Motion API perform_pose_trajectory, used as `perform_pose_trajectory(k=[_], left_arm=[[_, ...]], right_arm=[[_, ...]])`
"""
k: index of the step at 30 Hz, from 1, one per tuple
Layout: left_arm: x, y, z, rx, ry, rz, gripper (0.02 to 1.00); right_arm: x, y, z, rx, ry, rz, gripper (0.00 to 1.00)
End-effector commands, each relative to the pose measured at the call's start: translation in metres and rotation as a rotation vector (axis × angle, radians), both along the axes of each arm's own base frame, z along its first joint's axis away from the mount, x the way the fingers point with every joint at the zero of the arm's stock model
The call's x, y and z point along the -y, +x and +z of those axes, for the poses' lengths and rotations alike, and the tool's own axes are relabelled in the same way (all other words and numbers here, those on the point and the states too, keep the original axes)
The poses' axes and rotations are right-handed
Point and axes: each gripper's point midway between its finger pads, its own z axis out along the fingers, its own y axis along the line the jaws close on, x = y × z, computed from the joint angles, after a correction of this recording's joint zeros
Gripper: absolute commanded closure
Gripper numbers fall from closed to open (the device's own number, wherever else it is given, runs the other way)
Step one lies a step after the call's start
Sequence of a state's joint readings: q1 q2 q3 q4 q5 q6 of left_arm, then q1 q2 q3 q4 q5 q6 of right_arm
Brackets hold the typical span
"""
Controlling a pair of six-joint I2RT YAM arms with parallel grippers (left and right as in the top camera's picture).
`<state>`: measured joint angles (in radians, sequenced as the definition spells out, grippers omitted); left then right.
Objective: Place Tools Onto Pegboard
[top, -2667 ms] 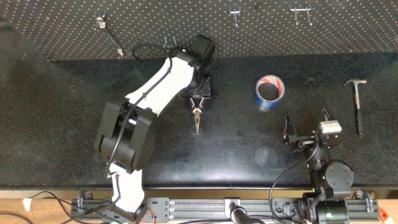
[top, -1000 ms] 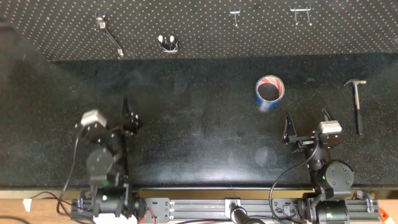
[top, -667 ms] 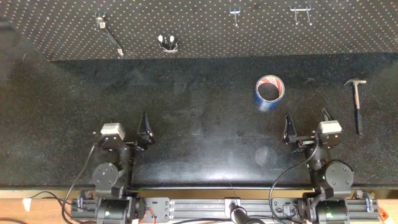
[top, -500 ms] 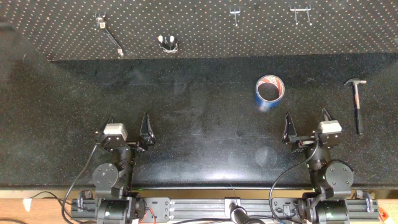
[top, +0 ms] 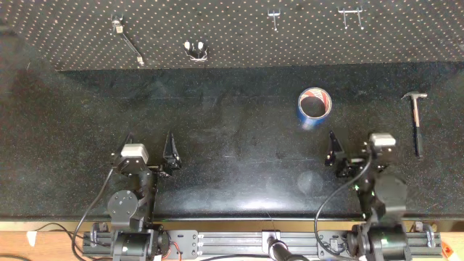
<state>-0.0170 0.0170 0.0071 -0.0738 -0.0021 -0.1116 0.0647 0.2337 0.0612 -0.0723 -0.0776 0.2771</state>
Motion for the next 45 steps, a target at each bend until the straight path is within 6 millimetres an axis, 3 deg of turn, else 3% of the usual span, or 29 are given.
perform_pose_trajectory(k=[1, 3, 4, 5, 7, 9, 11, 16, 17, 18, 19, 20, 23, 25, 27, 28, 29, 31, 32, 33, 39, 41, 45], left_arm=[[0.003, -0.001, 0.000, 0.005, 0.011, -0.018, 0.023], [0.003, -0.001, 0.000, 0.005, 0.011, -0.018, 0.023], [0.003, -0.001, 0.000, 0.005, 0.011, -0.018, 0.023], [0.003, -0.001, 0.000, 0.005, 0.011, -0.018, 0.023], [0.003, -0.001, 0.000, 0.005, 0.011, -0.018, 0.023], [0.003, -0.001, 0.000, 0.005, 0.011, -0.018, 0.023], [0.003, -0.001, 0.000, 0.005, 0.011, -0.018, 0.023], [0.003, -0.001, 0.000, 0.005, 0.011, -0.018, 0.023], [0.003, -0.001, 0.000, 0.005, 0.011, -0.018, 0.023], [0.003, -0.001, 0.000, 0.005, 0.011, -0.018, 0.023], [0.003, -0.001, 0.000, 0.005, 0.011, -0.018, 0.023], [0.003, -0.001, 0.000, 0.005, 0.011, -0.018, 0.023], [0.003, -0.001, 0.000, 0.005, 0.011, -0.018, 0.023], [0.003, -0.001, 0.000, 0.005, 0.011, -0.018, 0.023], [0.003, -0.001, 0.000, 0.005, 0.011, -0.018, 0.023], [0.003, -0.001, 0.000, 0.005, 0.011, -0.018, 0.023], [0.003, -0.001, 0.000, 0.005, 0.011, -0.018, 0.023], [0.003, -0.001, 0.000, 0.005, 0.011, -0.018, 0.023], [0.003, -0.001, 0.000, 0.005, 0.011, -0.018, 0.023], [0.003, -0.001, 0.000, 0.005, 0.011, -0.018, 0.023], [0.003, -0.001, 0.000, 0.005, 0.011, -0.018, 0.025], [0.003, -0.001, 0.000, 0.005, 0.011, -0.018, 0.023], [0.003, -0.001, 0.000, 0.005, 0.011, -0.018, 0.023]], right_arm=[[-0.053, 0.041, 0.035, -0.177, 0.106, 0.141, 0.020], [-0.098, 0.075, 0.024, -0.289, -0.022, 0.275, 0.020], [-0.122, 0.088, 0.004, -0.395, -0.074, 0.333, 0.020], [-0.130, 0.093, -0.011, -0.491, -0.097, 0.346, 0.020], [-0.136, 0.108, -0.045, -0.717, -0.167, 0.350, 0.020], [-0.140, 0.122, -0.055, -0.753, -0.205, 0.363, 0.020], [-0.127, 0.128, -0.070, -0.797, -0.212, 0.277, 0.023], [-0.117, 0.127, -0.075, -0.827, -0.192, 0.217, 0.025], [-0.115, 0.127, -0.075, -0.827, -0.196, 0.211, 0.084], [-0.115, 0.126, -0.076, -0.836, -0.199, 0.211, 0.566], [-0.111, 0.120, -0.079, -0.862, -0.211, 0.203, 0.814], [-0.107, 0.115, -0.082, -0.886, -0.226, 0.192, 0.921], [-0.101, 0.107, -0.088, -0.918, -0.267, 0.197, 0.923], [-0.106, 0.113, -0.037, -0.778, -0.232, 0.204, 0.925], [-0.107, 0.114, 0.045, -0.546, -0.170, 0.211, 0.925], [-0.117, 0.109, 0.104, -0.358, -0.126, 0.241, 0.925], [-0.131, 0.105, 0.140, -0.228, -0.102, 0.273, 0.925], [-0.148, 0.108, 0.176, -0.070, -0.105, 0.246, 0.925], [-0.161, 0.112, 0.183, -0.013, -0.143, 0.280, 0.925], [-0.172, 0.121, 0.178, 0.002, -0.164, 0.299, 0.925], [-0.203, 0.176, 0.129, 0.051, -0.287, 0.311, 0.925], [-0.196, 0.193, 0.123, 0.074, -0.300, 0.221, 0.925], [-0.192, 0.209, 0.117, 0.104, -0.289, 0.180, 0.925]])
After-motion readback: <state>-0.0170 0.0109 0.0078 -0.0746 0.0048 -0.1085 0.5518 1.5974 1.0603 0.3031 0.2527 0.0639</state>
